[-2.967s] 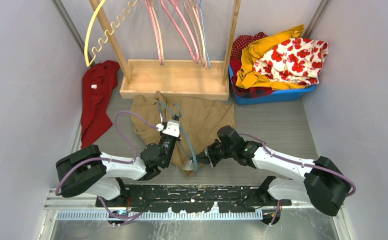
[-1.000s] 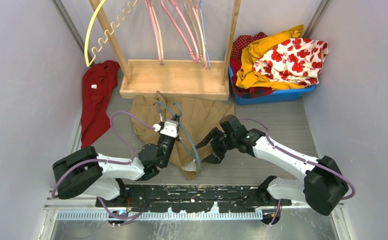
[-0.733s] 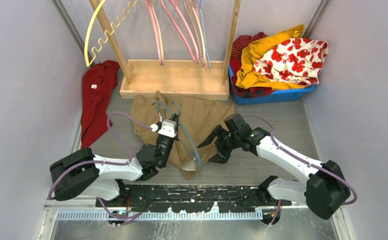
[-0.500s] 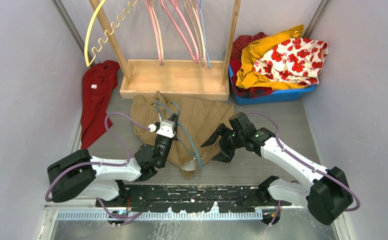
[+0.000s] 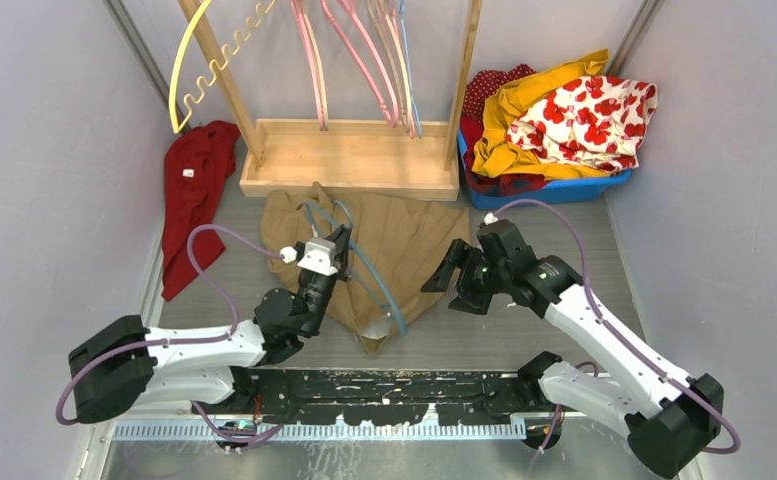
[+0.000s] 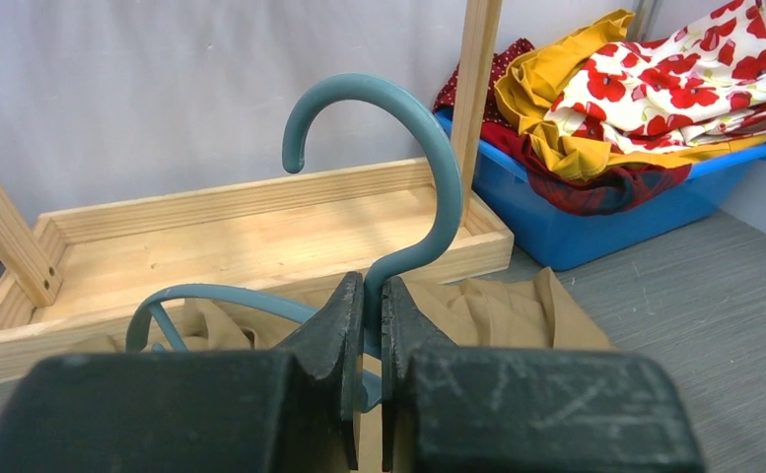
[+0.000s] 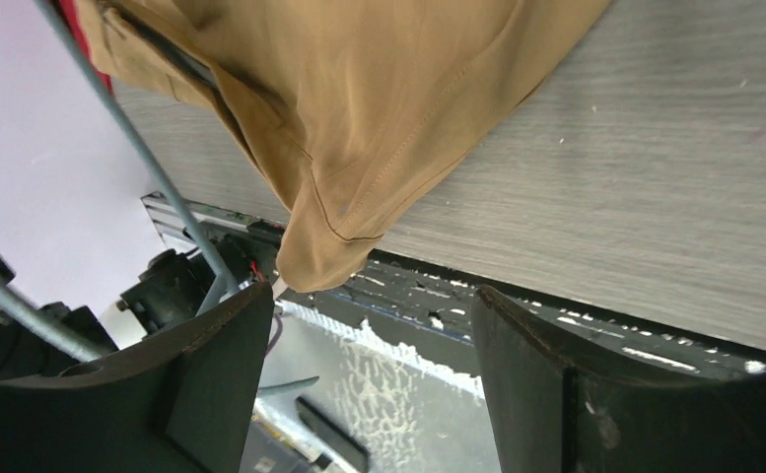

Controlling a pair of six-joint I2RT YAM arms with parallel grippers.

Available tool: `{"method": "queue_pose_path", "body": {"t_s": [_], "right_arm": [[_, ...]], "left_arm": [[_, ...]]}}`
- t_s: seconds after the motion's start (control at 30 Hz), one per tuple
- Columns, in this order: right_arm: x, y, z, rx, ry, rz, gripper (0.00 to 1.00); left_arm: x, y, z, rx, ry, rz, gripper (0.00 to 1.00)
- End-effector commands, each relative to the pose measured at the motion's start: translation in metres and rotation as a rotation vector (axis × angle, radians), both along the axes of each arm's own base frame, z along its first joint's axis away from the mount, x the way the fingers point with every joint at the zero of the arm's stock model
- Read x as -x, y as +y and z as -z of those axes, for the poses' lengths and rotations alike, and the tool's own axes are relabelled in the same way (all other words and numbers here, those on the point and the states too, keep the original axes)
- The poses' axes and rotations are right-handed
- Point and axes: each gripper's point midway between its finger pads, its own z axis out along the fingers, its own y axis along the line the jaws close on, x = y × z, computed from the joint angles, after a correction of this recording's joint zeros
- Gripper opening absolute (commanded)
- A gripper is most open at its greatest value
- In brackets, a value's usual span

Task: Place the skirt on the hanger
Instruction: Place the hanger at the clothesline.

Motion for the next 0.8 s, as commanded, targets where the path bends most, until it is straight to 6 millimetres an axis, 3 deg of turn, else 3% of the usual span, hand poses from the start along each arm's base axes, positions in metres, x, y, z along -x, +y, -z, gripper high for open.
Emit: {"method": "queue_pose_path", "body": {"t_s": [0.0,0.27,0.4,0.77], "right_arm": [[-0.007,-0.018,-0.032,0.079,-0.192,-0.053,0.78],[-0.007,-0.009,-0.069,0.061,-0.334,-0.184,0.78],[-0.004,-0.008,-0.078,0.182,-0.402,-0.241,0.77],[-0.007,0.024,-0.12,0.382,-0.603,-0.347,0.74]], "left_arm": [[0.006,-0.001,-0.022,0.055,-0.02,0.045,0.0],[0.011,-0.003,-0.025,0.024,0.016,0.082,0.0],[0.011,-0.006,-0.028,0.014,0.032,0.091,0.0],[0.013,-0.016,-0.043,0.0,0.063,0.124,0.0]]}}
